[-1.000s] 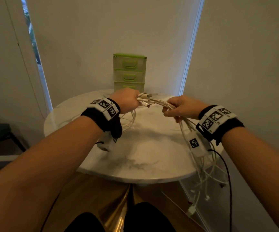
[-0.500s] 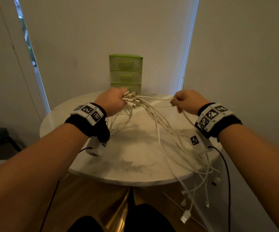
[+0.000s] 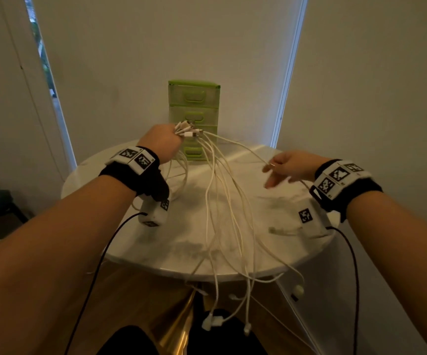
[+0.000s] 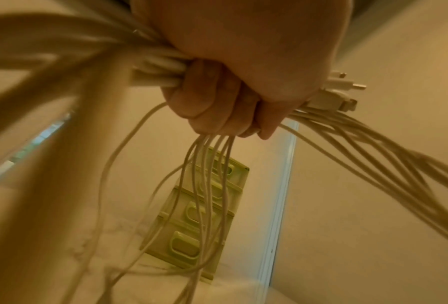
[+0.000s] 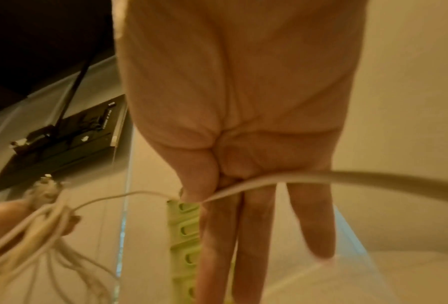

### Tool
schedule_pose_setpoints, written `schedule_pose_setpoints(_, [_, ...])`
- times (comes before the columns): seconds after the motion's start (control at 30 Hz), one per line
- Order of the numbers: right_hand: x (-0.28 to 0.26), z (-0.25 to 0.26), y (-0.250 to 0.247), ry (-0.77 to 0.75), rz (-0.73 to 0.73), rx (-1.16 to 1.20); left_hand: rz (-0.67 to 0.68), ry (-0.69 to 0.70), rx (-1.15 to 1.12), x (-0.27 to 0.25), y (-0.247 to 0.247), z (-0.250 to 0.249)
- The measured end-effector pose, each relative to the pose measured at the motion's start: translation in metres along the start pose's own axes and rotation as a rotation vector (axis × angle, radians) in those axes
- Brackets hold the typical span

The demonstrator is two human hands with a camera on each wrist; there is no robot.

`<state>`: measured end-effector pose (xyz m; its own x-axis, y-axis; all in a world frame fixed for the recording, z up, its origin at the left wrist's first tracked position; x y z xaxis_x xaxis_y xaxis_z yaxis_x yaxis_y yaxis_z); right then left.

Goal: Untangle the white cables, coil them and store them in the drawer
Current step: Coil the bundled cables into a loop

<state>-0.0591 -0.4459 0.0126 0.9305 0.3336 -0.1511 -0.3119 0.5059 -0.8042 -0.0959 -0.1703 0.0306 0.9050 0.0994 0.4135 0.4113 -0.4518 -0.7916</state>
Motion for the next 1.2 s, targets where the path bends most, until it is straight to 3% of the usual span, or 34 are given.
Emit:
schedule_pose_setpoints(0.07, [-0.001, 0.021, 0.003, -0.101, -0.076, 0.022, 0.007, 0.018, 0.001, 0.002, 0.002, -0.009])
schedule_pose_setpoints(0.17, [0.000, 0.050, 0.005, -0.166, -0.186, 0.283, 0.024, 0.031, 0.032, 0.005, 0.005, -0.018])
schedule_pose_setpoints(0.23, [-0.001, 0.065, 0.011, -0.141, -0.124, 0.424, 0.032, 0.045, 0.045, 0.007, 0.006, -0.022])
schedule_pose_setpoints(0.4, [-0.008, 0.092, 0.044, -0.211, 0.137, 0.343, 0.030, 0.099, 0.059, 0.012, 0.007, -0.039])
schedule_pose_setpoints(0.47, [-0.009, 0.094, 0.053, -0.228, 0.207, 0.477, 0.034, 0.105, 0.058, 0.013, 0.003, -0.045])
schedule_pose_setpoints(0.57, [-0.012, 0.088, 0.049, -0.199, 0.268, 0.675, 0.041, 0.087, 0.046, 0.014, -0.002, -0.040])
schedule_pose_setpoints(0.63, [-0.014, 0.082, 0.044, -0.192, 0.266, 0.675, 0.030, 0.065, 0.041, 0.012, -0.004, -0.037])
schedule_pose_setpoints(0.83, [-0.023, 0.064, 0.036, -0.184, 0.129, 0.399, -0.020, 0.072, 0.129, 0.013, -0.019, -0.039])
schedule_pose_setpoints(0.9, [-0.022, 0.056, 0.035, -0.139, 0.049, 0.204, 0.026, 0.102, 0.151, 0.008, -0.014, -0.043])
schedule_pose_setpoints(0.97, [-0.020, 0.043, 0.034, -0.048, -0.029, -0.020, 0.153, 0.132, 0.122, -0.001, -0.002, -0.047])
schedule_pose_setpoints(1.07, [-0.015, 0.014, 0.033, 0.144, 0.016, -0.187, 0.346, 0.135, -0.078, -0.014, 0.019, -0.043])
schedule_pose_setpoints(1.2, [-0.019, -0.025, 0.024, 0.337, 0.179, -0.766, 0.243, 0.103, -0.628, -0.013, 0.019, -0.041])
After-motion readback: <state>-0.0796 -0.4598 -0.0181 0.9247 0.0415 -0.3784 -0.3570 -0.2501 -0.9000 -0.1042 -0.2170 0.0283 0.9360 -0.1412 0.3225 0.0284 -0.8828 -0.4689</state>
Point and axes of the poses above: each hand's wrist, its own x-axis towards the middle knuckle, its own y-axis out of the palm, z = x × y, the point moved 3 cm from there along x, towards the middle knuckle, and after that the axes turned 5 degrees about y, right-handed, at the moved point
